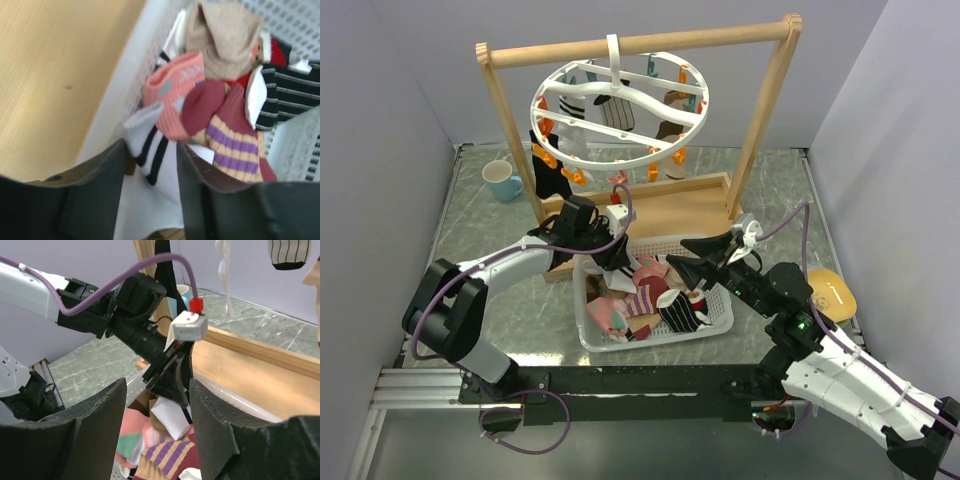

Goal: Clip the socks to the hanger
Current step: Adjust the bin at the center of the board.

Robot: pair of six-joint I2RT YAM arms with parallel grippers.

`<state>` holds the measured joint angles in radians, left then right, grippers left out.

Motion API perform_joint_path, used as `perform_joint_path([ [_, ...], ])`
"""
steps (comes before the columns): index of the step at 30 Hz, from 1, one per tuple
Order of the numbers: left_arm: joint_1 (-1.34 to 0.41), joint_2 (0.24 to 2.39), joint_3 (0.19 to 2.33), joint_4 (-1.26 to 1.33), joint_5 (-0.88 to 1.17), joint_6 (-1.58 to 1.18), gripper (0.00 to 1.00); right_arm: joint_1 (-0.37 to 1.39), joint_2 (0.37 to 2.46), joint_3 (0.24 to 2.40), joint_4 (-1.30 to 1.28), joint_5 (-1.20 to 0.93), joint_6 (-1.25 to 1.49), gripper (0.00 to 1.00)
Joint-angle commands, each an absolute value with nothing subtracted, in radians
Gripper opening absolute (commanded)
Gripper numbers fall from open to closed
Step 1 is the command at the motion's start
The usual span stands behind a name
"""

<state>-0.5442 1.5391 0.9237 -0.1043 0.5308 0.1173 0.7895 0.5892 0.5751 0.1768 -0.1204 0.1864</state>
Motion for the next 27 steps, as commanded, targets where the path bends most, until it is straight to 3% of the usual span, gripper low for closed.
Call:
perform_joint_path([
  [1, -0.552, 1.539, 0.989, -0.054, 0.52, 0.068, 0.38, 0.796, 0.591, 0.562, 0.215, -0.117, 0.204, 0.59],
  [4, -0.552, 1.525, 0.996, -0.072, 0.505, 0.071, 0.35, 0.796, 0.598, 0.554, 0.224, -0.132, 0.201, 0.59],
  [7, -0.552, 1.497, 1.017, -0.09, 0.432, 0.089, 0.49, 0.796, 0.609, 0.552, 0.218, -0.133, 0.196, 0.59],
  [12, -0.552, 1.439, 1.058, -0.159, 0.367, 0.077, 0.54, 0.796, 0.615, 0.537, 0.218, -0.126, 0.192, 0.59],
  [18, -0.552, 1.367, 1.003, -0.181, 0.434, 0.012, 0.47, 0.796, 0.614, 0.519, 0.227, -0.12, 0.195, 0.59],
  [27, -0.552, 1.335, 0.91, -0.202, 0.546, -0.032, 0.29, 0.796, 0.63, 0.509, 0.227, -0.118, 0.204, 0.58],
])
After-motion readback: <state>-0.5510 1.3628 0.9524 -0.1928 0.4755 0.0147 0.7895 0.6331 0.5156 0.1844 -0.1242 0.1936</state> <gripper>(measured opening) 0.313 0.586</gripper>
